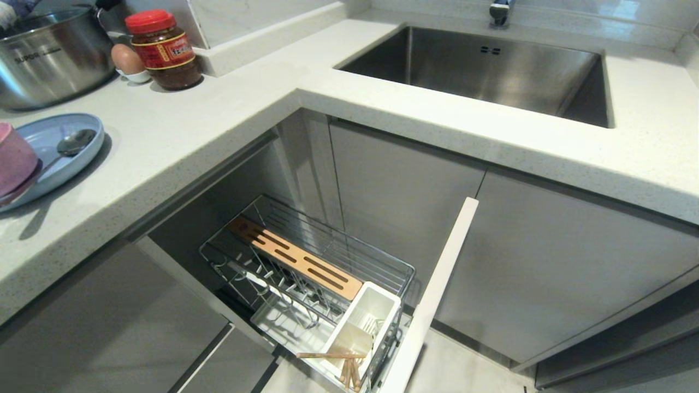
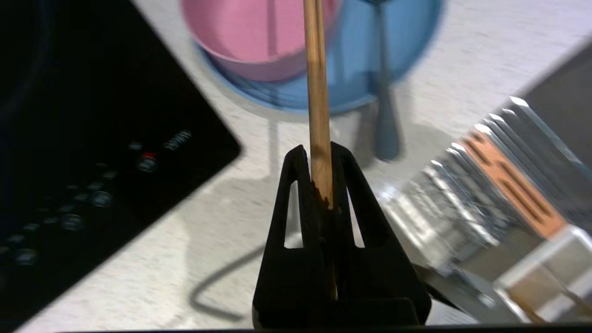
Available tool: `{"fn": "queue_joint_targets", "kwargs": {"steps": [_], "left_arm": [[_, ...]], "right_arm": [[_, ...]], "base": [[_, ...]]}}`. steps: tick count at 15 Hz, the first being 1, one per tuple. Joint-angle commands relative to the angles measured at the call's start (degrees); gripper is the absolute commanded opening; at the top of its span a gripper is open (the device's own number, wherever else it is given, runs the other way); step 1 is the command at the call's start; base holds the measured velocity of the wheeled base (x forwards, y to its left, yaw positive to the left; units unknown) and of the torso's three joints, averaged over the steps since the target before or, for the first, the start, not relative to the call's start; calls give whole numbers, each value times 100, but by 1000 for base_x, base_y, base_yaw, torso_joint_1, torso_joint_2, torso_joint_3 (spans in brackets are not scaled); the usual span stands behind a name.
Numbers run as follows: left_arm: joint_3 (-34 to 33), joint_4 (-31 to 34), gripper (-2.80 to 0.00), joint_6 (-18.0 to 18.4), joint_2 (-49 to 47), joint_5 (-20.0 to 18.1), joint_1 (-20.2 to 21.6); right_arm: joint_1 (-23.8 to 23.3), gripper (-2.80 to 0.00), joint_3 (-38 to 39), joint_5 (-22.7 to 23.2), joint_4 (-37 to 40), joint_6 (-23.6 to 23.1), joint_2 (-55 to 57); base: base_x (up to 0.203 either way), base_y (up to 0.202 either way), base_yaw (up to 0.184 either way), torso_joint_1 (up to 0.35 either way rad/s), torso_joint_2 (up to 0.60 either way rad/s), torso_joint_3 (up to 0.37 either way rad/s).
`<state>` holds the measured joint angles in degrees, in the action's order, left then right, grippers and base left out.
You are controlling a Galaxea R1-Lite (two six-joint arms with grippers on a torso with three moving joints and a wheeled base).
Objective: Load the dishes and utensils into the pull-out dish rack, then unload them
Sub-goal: Take the chopsticks out of the cupboard
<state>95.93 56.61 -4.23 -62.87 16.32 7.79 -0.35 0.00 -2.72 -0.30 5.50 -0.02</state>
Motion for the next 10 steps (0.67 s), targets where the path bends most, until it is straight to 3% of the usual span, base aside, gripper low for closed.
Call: {"fn": "queue_joint_targets", "kwargs": {"steps": [1,3,8,10], "left_arm": [[-459,-288,-280,171,-37,144,12],[-675,-525,-280,470,-70,134,12],[-1135,-1502,-280,530,-320,48,-13],[-1182,-1612,-280,613,-432,-115,-9]], "right_arm": [[0,-280,0,-1,-5,4,-24],[0,-280,0,-1,-5,4,-24],[0,-280,0,-1,-5,4,-24],[0,-280,0,-1,-5,4,-22]], "base": [[0,0,0,0,0,0],[0,0,0,0,0,0],[0,0,0,0,0,0],[0,0,0,0,0,0]]}}
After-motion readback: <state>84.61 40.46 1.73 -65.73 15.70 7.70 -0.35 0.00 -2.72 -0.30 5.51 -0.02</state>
